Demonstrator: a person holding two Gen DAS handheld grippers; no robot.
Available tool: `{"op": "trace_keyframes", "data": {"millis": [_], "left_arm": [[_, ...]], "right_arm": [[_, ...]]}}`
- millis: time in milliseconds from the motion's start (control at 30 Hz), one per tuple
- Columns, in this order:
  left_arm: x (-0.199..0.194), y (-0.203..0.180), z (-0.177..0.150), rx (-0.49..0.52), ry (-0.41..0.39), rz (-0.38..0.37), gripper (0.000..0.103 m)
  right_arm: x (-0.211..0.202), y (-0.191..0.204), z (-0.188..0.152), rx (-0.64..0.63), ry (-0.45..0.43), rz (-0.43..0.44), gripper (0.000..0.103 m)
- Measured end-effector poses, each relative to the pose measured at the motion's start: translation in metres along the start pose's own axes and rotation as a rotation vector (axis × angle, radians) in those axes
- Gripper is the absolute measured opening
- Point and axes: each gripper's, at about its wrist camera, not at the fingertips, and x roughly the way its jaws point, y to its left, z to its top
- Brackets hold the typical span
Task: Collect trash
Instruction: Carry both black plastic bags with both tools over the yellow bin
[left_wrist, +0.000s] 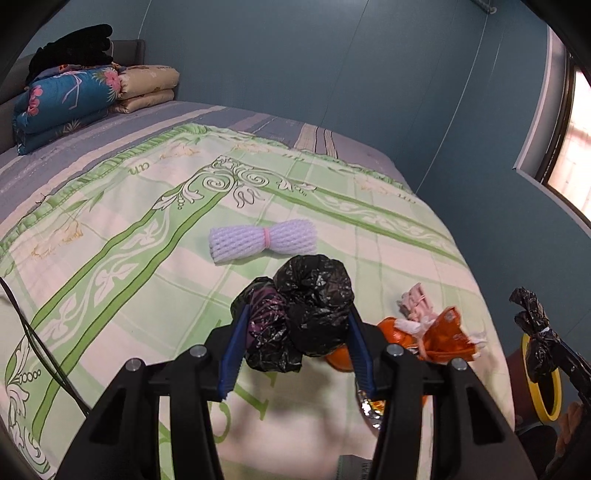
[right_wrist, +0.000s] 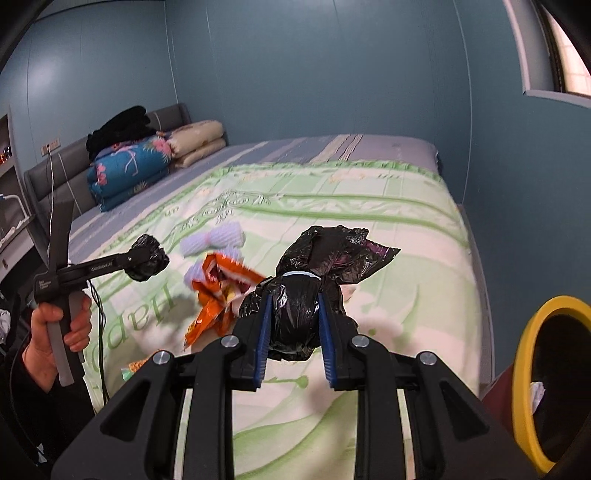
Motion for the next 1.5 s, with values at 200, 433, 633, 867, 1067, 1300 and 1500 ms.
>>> {"op": "trace_keyframes", "data": {"millis": [200,433,633,867,1067,1300,1500], "left_arm": [[-0.023,-0.017,0.001,0.017,-0.029,-0.016,0.047],[-0.053,-0.042,0.011,0.029,-0.078,-0.051,0.047],[-0.072,-0.070,0.018,0.055,-0.103,-0.092,0.047],[-0.088,-0.104,0.018,0.082,-0.120,-0.137,0.047],[-0.097,-0.132,0.015,0.117,-0.126,-0.186,0.047],[-0.104,-0.172,0.011,0.168,-0.131,-0.251,0.047],[-0.103,-0.205,0.004,0.203,-0.123,-0.301,0.047]], "right_arm": [[-0.027,-0.005,0.010,-0.008,-0.059,-0.011,0.023],[-0.060,-0.008,0.020,-0.017,-0.121,-0.019,0.023],[-0.088,-0.013,0.023,-0.030,-0.167,-0.039,0.023],[-0.122,-0.023,0.025,-0.033,-0.220,-0.073,0.023],[-0.148,-0.034,0.026,-0.024,-0.262,-0.111,0.023],[-0.171,-0.049,0.027,-0.009,-0.299,-0.161,0.023],[-0.190,-0.062,0.029,0.004,-0.326,-0.211,0.023]]}}
